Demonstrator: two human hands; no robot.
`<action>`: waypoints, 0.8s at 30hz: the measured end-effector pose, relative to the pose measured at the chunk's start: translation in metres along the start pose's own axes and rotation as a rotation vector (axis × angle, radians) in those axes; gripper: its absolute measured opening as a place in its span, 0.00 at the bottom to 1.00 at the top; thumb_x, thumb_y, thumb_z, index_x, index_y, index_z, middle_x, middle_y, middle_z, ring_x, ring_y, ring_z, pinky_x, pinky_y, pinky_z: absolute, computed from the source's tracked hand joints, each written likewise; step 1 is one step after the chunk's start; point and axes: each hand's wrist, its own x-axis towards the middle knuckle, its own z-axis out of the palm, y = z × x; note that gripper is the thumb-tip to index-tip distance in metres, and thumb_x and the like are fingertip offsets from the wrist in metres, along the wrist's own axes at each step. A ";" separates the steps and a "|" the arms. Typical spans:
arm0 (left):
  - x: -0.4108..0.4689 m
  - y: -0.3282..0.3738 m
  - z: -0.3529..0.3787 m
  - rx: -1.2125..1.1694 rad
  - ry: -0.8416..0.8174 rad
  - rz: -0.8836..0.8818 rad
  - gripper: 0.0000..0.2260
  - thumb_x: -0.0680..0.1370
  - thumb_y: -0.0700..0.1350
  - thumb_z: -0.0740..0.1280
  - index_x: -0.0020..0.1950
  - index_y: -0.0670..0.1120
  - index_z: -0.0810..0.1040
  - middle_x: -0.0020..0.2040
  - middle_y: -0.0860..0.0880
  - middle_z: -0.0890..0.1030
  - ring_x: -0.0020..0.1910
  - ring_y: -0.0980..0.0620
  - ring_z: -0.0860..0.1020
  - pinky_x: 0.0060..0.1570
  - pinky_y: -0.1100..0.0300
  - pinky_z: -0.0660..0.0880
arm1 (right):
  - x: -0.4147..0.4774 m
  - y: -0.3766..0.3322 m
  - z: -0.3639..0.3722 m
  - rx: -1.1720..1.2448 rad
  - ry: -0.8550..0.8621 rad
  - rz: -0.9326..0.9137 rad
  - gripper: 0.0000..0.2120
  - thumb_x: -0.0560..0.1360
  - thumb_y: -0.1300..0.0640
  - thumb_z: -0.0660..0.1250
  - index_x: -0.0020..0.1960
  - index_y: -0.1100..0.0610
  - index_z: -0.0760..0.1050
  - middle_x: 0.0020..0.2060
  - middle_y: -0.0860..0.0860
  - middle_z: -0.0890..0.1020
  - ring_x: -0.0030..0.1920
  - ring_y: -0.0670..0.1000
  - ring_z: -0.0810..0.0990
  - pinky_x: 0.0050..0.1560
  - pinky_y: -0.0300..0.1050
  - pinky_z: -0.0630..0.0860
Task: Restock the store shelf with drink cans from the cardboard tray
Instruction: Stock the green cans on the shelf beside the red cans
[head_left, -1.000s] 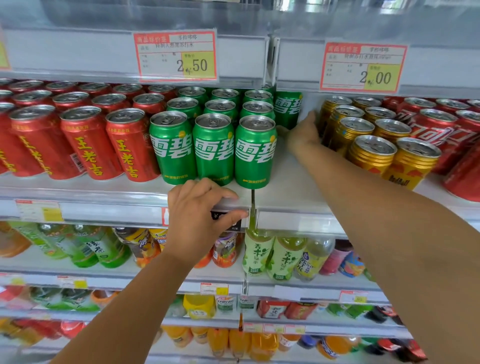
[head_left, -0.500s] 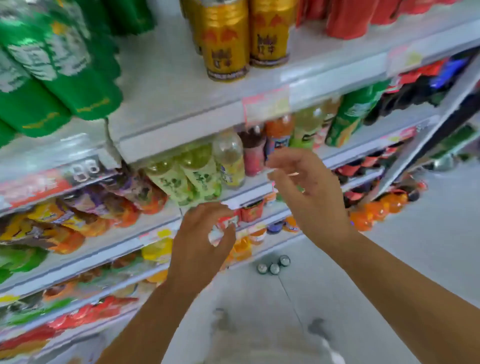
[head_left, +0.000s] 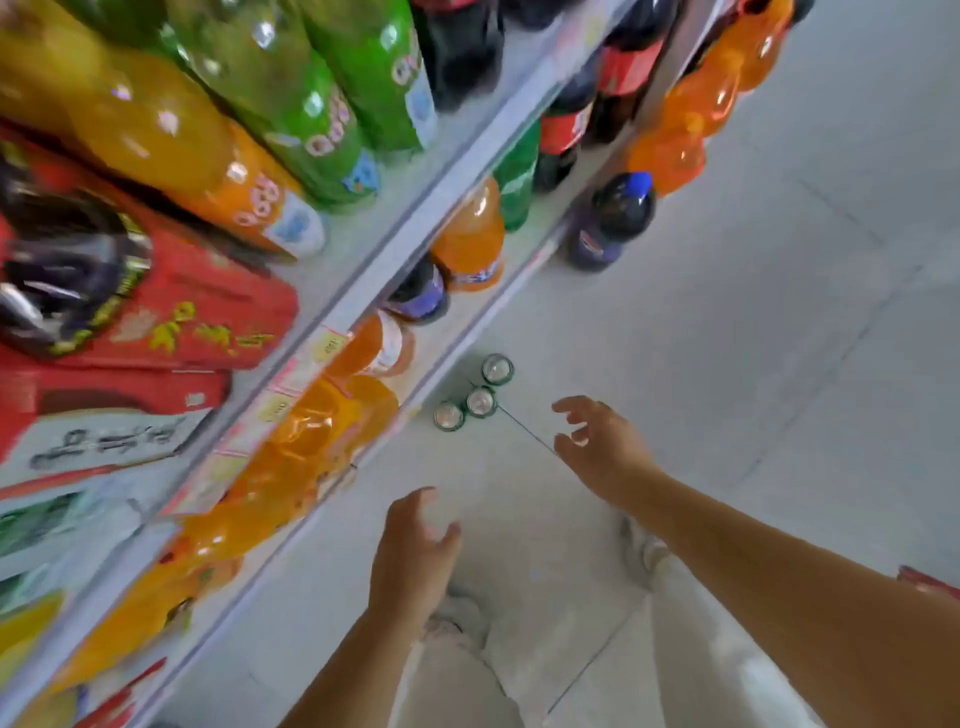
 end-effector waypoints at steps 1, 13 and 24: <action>0.027 -0.011 0.019 0.008 -0.008 -0.005 0.23 0.76 0.49 0.70 0.70 0.51 0.71 0.66 0.48 0.73 0.62 0.48 0.76 0.62 0.53 0.73 | 0.023 0.019 0.018 -0.033 -0.029 0.017 0.18 0.76 0.55 0.65 0.64 0.45 0.72 0.57 0.48 0.76 0.52 0.48 0.76 0.51 0.39 0.71; 0.268 -0.099 0.162 0.010 0.012 0.156 0.48 0.70 0.50 0.78 0.80 0.51 0.49 0.78 0.48 0.58 0.75 0.50 0.62 0.70 0.56 0.64 | 0.224 0.114 0.197 -0.190 -0.127 -0.138 0.44 0.73 0.51 0.71 0.76 0.37 0.46 0.73 0.51 0.63 0.66 0.54 0.71 0.59 0.47 0.72; 0.292 -0.106 0.160 -0.021 0.097 0.228 0.35 0.66 0.44 0.80 0.68 0.49 0.68 0.62 0.48 0.77 0.59 0.48 0.76 0.54 0.59 0.73 | 0.246 0.110 0.225 -0.167 0.054 -0.137 0.32 0.69 0.52 0.74 0.67 0.46 0.61 0.56 0.51 0.77 0.51 0.56 0.78 0.44 0.45 0.71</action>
